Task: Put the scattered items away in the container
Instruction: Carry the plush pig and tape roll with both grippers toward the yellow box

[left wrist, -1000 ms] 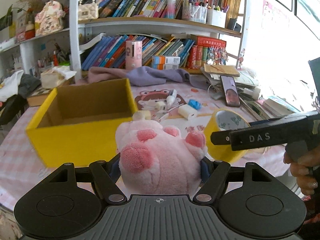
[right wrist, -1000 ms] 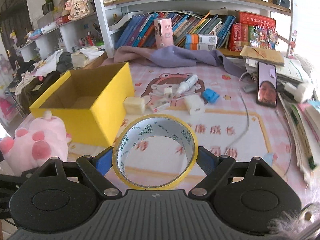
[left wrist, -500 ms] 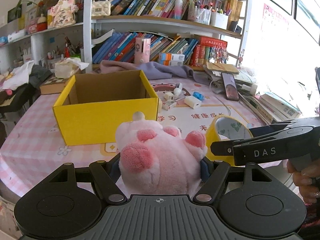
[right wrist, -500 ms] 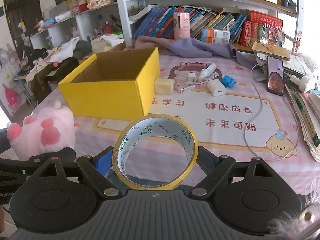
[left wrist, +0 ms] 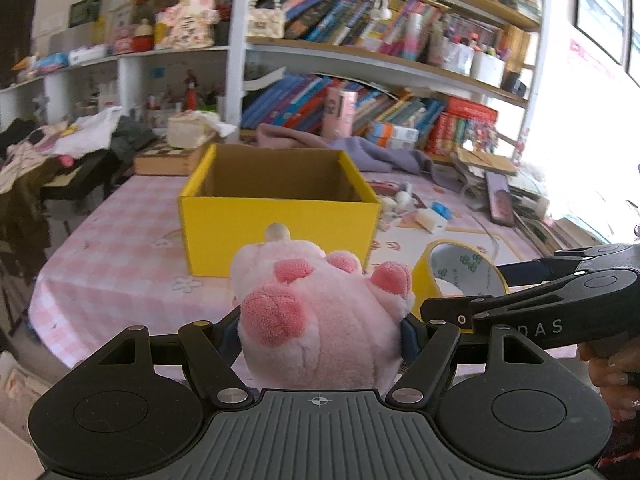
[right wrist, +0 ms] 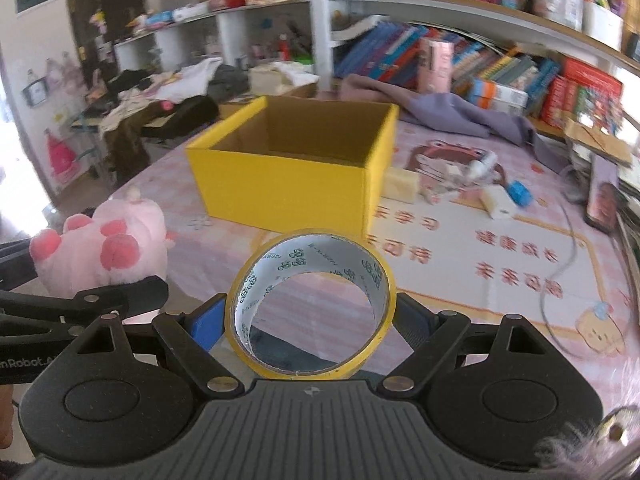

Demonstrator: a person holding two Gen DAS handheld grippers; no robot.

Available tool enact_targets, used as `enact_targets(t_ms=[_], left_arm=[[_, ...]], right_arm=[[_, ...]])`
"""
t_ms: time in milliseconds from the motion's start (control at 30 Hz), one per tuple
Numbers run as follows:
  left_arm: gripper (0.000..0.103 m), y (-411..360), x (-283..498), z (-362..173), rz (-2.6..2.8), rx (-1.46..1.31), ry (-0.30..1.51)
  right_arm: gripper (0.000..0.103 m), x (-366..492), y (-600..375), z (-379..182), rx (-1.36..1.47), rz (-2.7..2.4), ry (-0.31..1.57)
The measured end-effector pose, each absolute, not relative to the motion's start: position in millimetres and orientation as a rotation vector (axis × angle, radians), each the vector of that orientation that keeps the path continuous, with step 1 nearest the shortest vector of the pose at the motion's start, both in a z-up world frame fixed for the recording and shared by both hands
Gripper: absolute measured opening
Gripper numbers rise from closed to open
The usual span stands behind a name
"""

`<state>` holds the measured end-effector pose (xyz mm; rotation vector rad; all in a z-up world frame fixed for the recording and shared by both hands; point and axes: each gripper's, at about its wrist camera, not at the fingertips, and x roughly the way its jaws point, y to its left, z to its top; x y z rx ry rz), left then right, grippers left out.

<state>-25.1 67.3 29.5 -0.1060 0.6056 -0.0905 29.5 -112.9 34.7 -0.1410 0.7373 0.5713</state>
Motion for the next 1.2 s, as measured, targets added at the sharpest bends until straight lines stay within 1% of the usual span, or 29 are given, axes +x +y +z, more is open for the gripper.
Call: enact_targets(t_ms=[267, 467, 767, 1033, 1200], left_arm=[[0.073, 85.9, -13.3, 30.1, -0.034, -0.119, 0.606], [0.073, 92.9, 21.3, 47.5, -0.031, -0.094, 0.544], [0.074, 104.1, 94.5, 69.2, -0.008, -0.076, 0.480], [0.074, 112.2, 165.2, 70.3, -0.011, -0.061, 0.541], [0.074, 119.6, 211.6, 58.5, -0.034, -0.051, 0.632]], right_arm=[[0.086, 43.3, -92.3, 29.6, -0.153, 0.653, 0.739], [0.086, 74.0, -83.9, 40.5, -0.149, 0.666, 0.654], [0.086, 148.1, -66.4, 63.7, -0.194, 0.675, 0.525], [0.086, 210.1, -37.0, 58.6, -0.302, 0.742, 0.476], [0.086, 247.8, -13.0, 35.2, -0.409, 0.789, 0.519]])
